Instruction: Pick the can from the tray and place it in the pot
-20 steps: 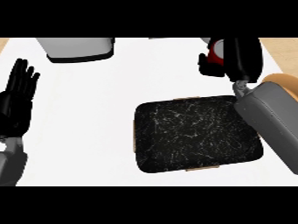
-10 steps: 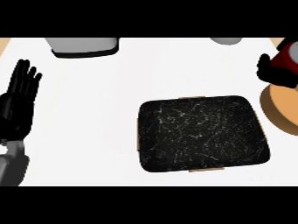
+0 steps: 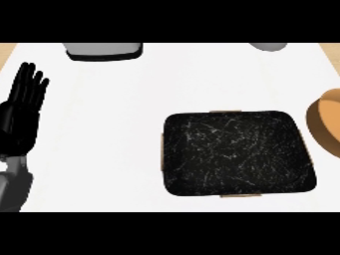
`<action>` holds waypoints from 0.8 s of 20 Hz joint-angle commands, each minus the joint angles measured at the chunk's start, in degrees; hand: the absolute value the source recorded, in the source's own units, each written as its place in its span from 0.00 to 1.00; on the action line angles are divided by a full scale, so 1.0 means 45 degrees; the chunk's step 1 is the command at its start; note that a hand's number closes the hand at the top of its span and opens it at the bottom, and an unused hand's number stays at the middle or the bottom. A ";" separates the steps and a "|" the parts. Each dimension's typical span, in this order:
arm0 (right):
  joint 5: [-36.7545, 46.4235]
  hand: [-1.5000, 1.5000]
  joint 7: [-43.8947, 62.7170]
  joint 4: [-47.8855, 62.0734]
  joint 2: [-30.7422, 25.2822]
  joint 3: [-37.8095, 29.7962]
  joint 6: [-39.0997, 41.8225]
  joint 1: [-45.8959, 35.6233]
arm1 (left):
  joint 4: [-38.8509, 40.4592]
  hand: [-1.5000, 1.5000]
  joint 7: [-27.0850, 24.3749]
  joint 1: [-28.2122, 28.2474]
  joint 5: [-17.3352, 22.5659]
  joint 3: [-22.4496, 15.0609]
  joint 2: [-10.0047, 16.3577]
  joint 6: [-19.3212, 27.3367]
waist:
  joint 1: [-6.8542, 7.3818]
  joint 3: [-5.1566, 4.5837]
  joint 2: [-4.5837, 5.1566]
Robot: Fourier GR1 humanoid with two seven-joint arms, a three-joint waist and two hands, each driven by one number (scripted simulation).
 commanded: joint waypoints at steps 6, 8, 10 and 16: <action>-0.1145 1.00 -0.5610 0.3634 0.1094 -0.2394 -0.0907 0.1979 | 0.0865 0.50 -0.0553 -0.0448 -0.0295 0.0182 -0.0294 -0.0533 | 0.0425 -0.0005 0.0118; -0.1264 1.00 -0.6326 0.4961 0.1261 -0.2635 -0.0535 0.0820 | -0.0508 0.50 0.0595 -0.0576 -0.0949 -0.0604 -0.0837 0.0380 | 0.0552 -0.0002 0.0106; -0.0799 1.00 -0.6885 0.5971 0.1610 -0.2658 -0.0741 0.0555 | -0.0402 0.50 0.0396 -0.0339 -0.0901 -0.0440 -0.0909 0.0165 | 0.0572 -0.0004 0.0112; -0.2097 1.00 -0.7973 0.8783 0.1964 -0.2565 0.1319 -0.0278 | -0.0363 0.50 0.0957 -0.0815 -0.0707 -0.0174 -0.0736 0.0041 | 0.0685 0.0010 0.0140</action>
